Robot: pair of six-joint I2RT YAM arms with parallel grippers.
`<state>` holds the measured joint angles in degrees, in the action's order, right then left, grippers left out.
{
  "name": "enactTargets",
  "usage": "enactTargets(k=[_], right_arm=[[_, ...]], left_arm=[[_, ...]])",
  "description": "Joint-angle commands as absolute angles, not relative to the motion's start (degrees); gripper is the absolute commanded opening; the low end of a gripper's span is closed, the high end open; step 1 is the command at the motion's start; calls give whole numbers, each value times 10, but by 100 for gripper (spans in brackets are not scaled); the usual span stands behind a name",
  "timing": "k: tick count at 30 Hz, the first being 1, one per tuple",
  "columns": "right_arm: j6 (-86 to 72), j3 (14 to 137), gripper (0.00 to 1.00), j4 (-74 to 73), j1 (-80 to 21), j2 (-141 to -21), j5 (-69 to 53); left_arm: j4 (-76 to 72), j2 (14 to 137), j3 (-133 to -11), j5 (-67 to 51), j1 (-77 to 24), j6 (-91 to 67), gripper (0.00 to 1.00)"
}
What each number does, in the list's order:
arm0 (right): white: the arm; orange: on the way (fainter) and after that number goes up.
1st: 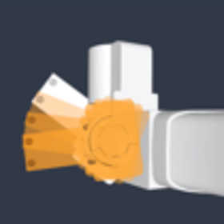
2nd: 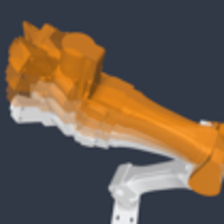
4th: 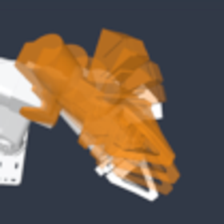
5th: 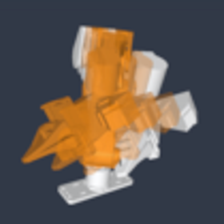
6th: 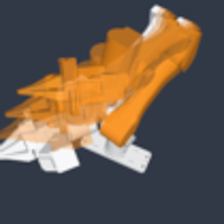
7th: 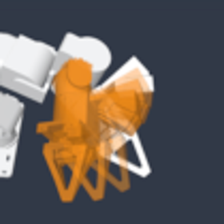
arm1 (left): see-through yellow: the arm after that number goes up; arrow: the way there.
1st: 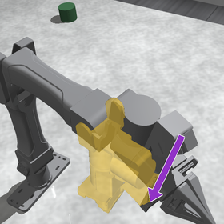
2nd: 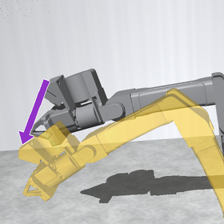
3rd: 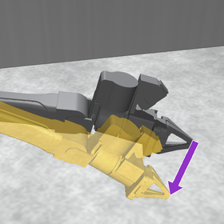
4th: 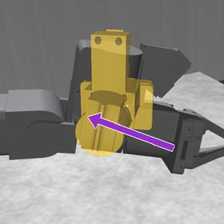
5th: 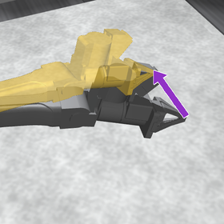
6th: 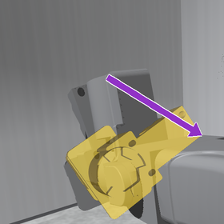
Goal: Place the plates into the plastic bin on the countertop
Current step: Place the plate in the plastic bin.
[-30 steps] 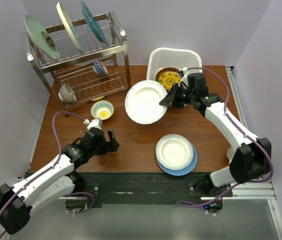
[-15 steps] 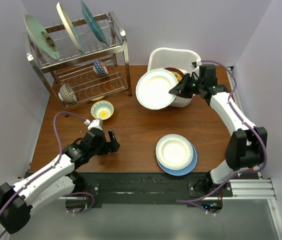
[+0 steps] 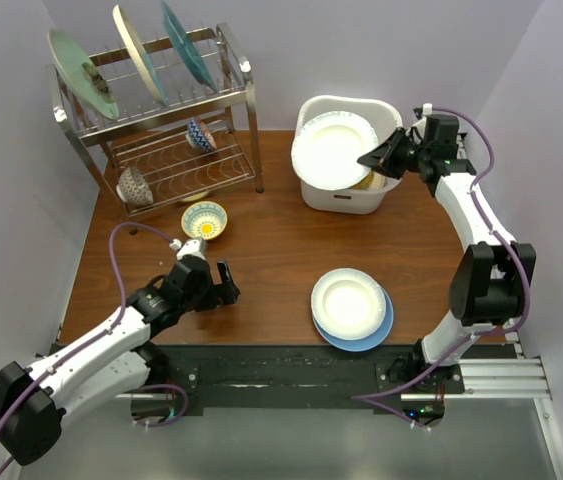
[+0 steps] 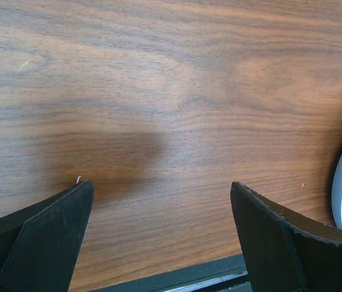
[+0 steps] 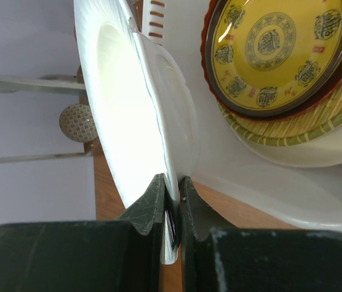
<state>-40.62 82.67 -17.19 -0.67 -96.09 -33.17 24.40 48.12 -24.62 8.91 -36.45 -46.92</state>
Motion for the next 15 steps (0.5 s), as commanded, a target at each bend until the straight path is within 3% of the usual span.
enactTargets(k=[1,15], right_arm=[[-454,870,0,-70,15,-959,-394],[-516,895,0,-10,39,-1060,-384]], left_arm=[[221,477,-250,85,-366,-461,100],[228,481,-258,86,-365,-457,100]])
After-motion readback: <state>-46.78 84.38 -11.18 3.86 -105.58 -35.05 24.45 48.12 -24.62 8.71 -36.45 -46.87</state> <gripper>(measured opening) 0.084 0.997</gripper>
